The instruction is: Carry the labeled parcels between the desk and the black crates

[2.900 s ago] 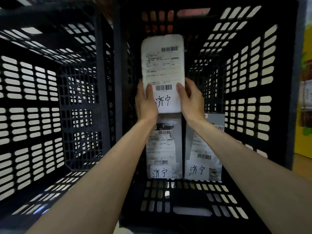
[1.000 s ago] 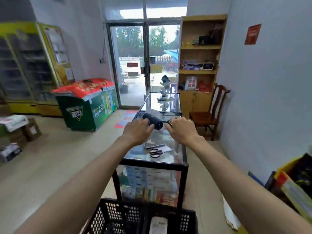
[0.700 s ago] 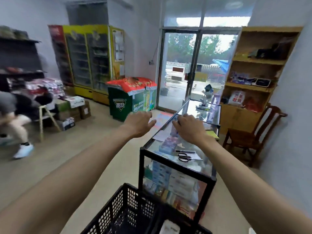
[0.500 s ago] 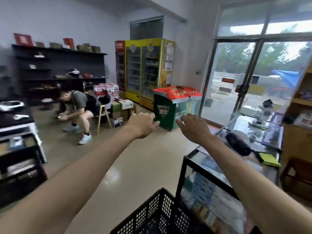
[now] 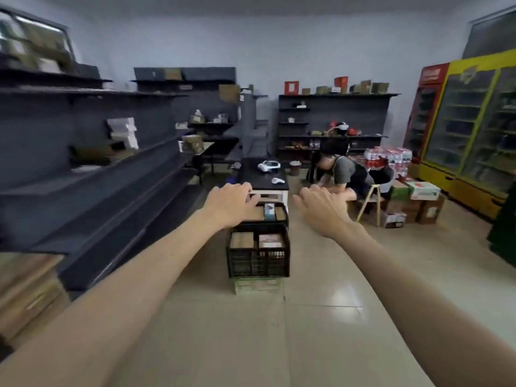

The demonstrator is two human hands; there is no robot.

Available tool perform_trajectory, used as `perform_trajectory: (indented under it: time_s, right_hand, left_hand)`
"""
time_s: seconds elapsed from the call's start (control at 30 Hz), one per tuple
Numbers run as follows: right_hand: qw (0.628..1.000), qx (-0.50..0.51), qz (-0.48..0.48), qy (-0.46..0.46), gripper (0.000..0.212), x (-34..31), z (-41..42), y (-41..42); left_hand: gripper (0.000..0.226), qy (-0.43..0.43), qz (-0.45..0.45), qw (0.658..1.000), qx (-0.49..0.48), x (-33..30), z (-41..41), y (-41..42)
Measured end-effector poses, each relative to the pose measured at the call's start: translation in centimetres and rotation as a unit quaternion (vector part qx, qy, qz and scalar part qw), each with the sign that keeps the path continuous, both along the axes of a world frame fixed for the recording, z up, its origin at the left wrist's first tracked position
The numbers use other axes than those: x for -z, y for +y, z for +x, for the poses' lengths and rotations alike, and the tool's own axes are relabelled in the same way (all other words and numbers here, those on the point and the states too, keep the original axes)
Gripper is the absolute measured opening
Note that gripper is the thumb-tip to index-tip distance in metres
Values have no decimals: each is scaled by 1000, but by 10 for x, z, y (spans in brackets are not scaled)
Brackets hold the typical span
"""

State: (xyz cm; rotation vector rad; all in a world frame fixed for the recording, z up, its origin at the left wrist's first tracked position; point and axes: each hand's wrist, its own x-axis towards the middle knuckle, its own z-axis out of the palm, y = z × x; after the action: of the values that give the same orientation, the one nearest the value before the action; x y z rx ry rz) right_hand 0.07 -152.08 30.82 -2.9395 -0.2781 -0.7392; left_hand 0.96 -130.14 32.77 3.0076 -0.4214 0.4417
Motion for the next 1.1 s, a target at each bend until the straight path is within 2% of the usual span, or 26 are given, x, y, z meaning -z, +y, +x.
perform_trajectory:
  time_s: [0.27, 0.5, 0.67, 0.8, 1.1]
  right_hand:
    - [976, -218, 0, 5, 41, -2, 65, 248]
    - [927, -376, -7, 15, 39, 12, 73, 422]
    - [880, -475, -15, 13, 40, 16, 77, 517]
    - [845, -535, -6, 3, 41, -5, 81, 581]
    - [789, -614, -10, -37, 43, -19, 111, 690]
  left_hand:
    - [46, -32, -22, 983, -177, 7, -16, 219]
    - [47, -20, -18, 936, -351, 27, -60, 354]
    - [46, -8, -9, 898, -439, 24, -88, 416]
    - [46, -2, 2, 866, -500, 6, -87, 456]
    - [43, -45, 5, 808, -587, -15, -83, 525]
